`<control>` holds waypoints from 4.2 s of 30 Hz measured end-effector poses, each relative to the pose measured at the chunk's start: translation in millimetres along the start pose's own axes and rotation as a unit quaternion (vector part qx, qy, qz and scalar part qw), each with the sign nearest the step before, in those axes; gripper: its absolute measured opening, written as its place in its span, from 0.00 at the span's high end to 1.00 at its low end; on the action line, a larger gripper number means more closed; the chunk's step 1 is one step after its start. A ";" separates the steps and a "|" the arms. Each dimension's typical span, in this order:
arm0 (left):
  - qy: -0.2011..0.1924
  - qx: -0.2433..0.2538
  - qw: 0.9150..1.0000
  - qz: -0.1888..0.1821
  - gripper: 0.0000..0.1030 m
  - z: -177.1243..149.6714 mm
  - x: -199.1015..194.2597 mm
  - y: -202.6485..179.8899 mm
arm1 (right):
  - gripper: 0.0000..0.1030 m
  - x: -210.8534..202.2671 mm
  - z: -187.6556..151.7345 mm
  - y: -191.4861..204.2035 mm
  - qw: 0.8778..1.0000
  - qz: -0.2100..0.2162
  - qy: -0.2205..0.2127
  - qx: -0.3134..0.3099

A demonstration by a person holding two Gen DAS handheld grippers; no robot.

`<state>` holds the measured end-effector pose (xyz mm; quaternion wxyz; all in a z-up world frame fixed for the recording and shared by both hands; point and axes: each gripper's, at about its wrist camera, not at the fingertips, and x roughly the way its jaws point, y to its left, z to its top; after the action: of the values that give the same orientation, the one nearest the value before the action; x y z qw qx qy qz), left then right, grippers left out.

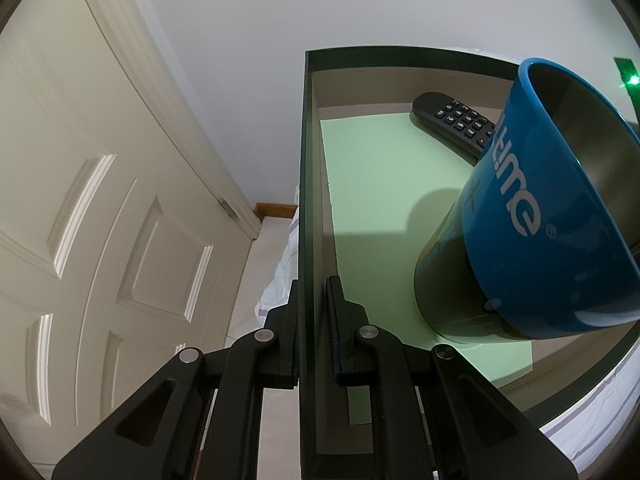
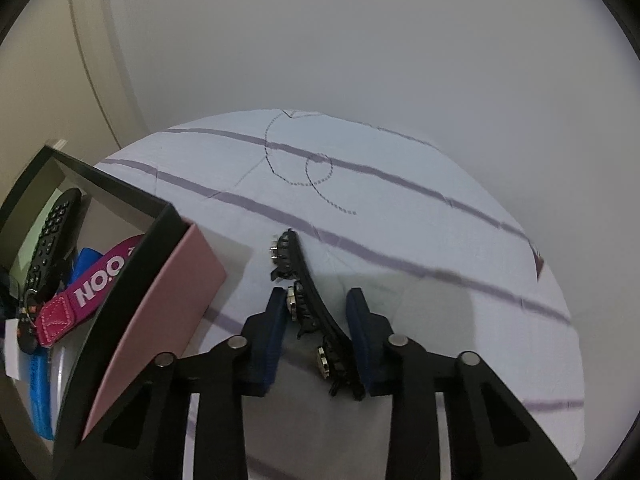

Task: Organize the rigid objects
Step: 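Grasp the black hair clip with the right gripper and lift it, then carry the hair clip into the box and lower it with the right gripper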

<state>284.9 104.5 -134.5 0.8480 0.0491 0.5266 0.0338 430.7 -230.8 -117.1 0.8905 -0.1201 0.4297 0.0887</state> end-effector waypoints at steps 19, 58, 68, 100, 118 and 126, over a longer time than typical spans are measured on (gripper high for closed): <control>-0.001 0.003 1.000 0.005 0.91 -0.8 0.6 2.1 | 0.78 -30.0 -52.0 4.8 0.994 -0.008 0.012 0.104; -0.005 0.003 1.000 -0.003 0.92 -2.7 2.7 6.3 | 0.82 -74.9 -65.8 165.2 0.994 0.112 -0.003 0.005; -0.006 0.002 1.000 -0.005 0.92 -2.2 4.7 4.3 | 0.80 -77.2 -72.6 145.4 0.996 0.082 0.009 0.026; -0.007 0.008 1.000 -0.006 0.92 -1.6 4.6 3.7 | 0.41 -19.9 2.6 145.7 0.996 -0.024 0.074 -0.045; -0.005 0.006 1.000 -0.012 0.93 -1.3 5.7 10.3 | 0.72 -27.0 20.6 153.6 0.996 -0.012 0.038 -0.082; -0.005 0.008 1.000 -0.011 0.93 -0.8 6.7 8.4 | 0.73 -23.7 41.4 165.8 0.995 -0.009 0.024 -0.091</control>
<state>287.1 113.6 -139.8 0.8507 0.0497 0.5229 0.0199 403.6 -61.7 -96.4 0.8658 -0.2067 0.4404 0.1167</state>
